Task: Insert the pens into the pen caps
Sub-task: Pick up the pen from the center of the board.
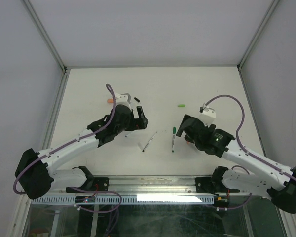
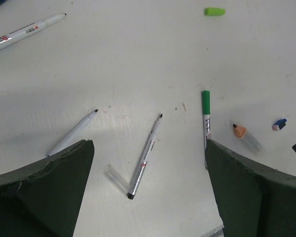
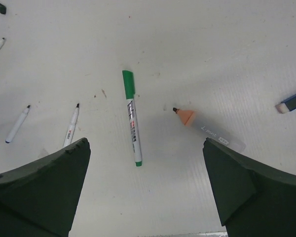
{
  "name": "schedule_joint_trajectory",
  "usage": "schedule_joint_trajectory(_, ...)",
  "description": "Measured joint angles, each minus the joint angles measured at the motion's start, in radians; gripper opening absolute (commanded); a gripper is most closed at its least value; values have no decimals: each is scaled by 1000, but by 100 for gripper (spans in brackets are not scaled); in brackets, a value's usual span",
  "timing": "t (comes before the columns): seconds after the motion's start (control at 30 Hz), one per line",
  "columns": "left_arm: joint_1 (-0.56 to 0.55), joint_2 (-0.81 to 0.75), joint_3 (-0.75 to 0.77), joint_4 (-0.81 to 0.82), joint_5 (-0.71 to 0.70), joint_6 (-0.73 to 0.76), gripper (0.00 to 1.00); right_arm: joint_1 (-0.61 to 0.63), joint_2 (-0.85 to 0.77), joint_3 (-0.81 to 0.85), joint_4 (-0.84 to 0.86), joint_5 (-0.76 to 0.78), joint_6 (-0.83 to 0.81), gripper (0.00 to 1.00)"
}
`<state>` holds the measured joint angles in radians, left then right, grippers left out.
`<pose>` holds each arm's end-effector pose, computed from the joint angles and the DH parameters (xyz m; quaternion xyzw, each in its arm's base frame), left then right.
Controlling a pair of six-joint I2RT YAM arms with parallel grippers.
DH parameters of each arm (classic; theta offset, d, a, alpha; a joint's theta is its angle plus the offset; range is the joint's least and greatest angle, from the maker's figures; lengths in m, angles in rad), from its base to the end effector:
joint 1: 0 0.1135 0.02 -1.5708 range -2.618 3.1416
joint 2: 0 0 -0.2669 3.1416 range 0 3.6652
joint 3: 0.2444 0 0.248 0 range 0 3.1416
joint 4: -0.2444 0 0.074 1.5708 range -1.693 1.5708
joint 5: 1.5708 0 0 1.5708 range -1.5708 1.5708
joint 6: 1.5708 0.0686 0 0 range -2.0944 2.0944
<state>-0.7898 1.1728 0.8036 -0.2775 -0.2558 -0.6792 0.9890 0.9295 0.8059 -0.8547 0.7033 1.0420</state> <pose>0.2057 -0.1828 0.2441 -0.0077 0.8896 -0.2116 0.4047 0.1344 0.1236 0.2525 0.1243 0.8949 0.0592 0.4244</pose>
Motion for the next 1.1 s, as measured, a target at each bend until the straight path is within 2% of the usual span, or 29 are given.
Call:
schedule_joint_trajectory(0.13,0,46,40,-56,14,56,89,-207,47,-12,97,-227,-169,100)
schedule_joint_trajectory(0.3,0,134,109,-111,76,143,78,-330,198,5,147,-427,-289,97)
schedule_joint_trajectory(0.4,-4,184,131,-126,110,182,74,-343,262,33,156,-479,-322,97)
schedule_joint_trajectory(0.57,-50,275,169,-163,127,230,68,-355,226,26,212,-514,-350,96)
schedule_joint_trajectory(0.9,-115,461,234,-220,125,283,53,-382,128,-27,262,-578,-371,81)
schedule_joint_trajectory(1.1,-134,513,242,-230,123,303,48,-382,81,-54,285,-604,-371,75)
